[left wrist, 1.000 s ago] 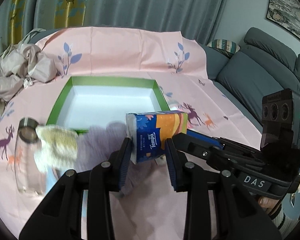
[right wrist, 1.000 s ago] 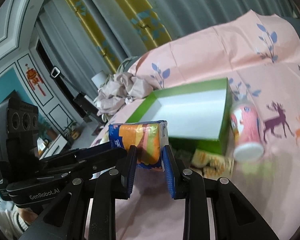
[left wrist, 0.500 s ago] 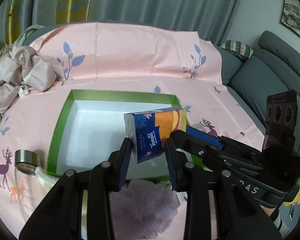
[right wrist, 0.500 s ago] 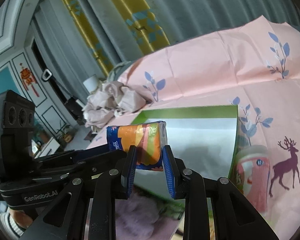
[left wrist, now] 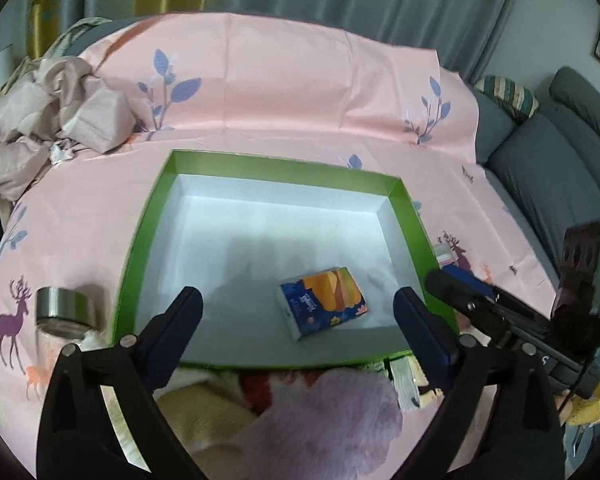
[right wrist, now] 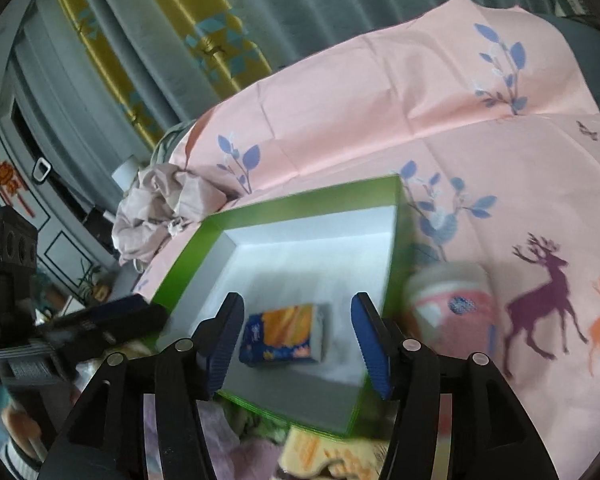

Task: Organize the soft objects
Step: 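Carry the carton over the green box and release it inside, then move the right gripper to the purple mesh bath puff and grasp it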

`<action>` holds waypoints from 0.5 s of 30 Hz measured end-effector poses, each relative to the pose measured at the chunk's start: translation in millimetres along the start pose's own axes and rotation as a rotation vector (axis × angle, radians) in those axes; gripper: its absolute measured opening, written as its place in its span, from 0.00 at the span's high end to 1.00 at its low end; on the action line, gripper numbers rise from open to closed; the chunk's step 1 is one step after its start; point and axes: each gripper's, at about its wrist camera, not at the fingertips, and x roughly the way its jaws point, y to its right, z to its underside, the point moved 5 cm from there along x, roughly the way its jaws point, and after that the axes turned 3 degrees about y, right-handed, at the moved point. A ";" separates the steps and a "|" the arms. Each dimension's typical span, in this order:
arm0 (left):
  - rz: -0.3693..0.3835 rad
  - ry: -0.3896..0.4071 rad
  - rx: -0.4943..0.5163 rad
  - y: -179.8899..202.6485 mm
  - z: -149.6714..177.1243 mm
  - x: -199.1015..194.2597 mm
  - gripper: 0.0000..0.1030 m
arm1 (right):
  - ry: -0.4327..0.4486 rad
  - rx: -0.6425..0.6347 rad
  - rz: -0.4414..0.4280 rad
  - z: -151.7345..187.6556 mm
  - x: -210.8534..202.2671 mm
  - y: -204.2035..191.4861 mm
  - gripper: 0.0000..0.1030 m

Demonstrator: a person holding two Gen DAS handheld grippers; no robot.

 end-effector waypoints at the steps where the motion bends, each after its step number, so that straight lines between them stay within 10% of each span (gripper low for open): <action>1: 0.000 0.008 -0.003 -2.4 0.9 -7.8 0.05 | -0.002 0.002 -0.003 3.4 -5.5 1.3 0.44; 15: 0.031 0.079 -0.072 -29.9 34.7 -97.2 0.01 | -0.001 0.031 -0.017 42.0 -55.8 -5.0 0.36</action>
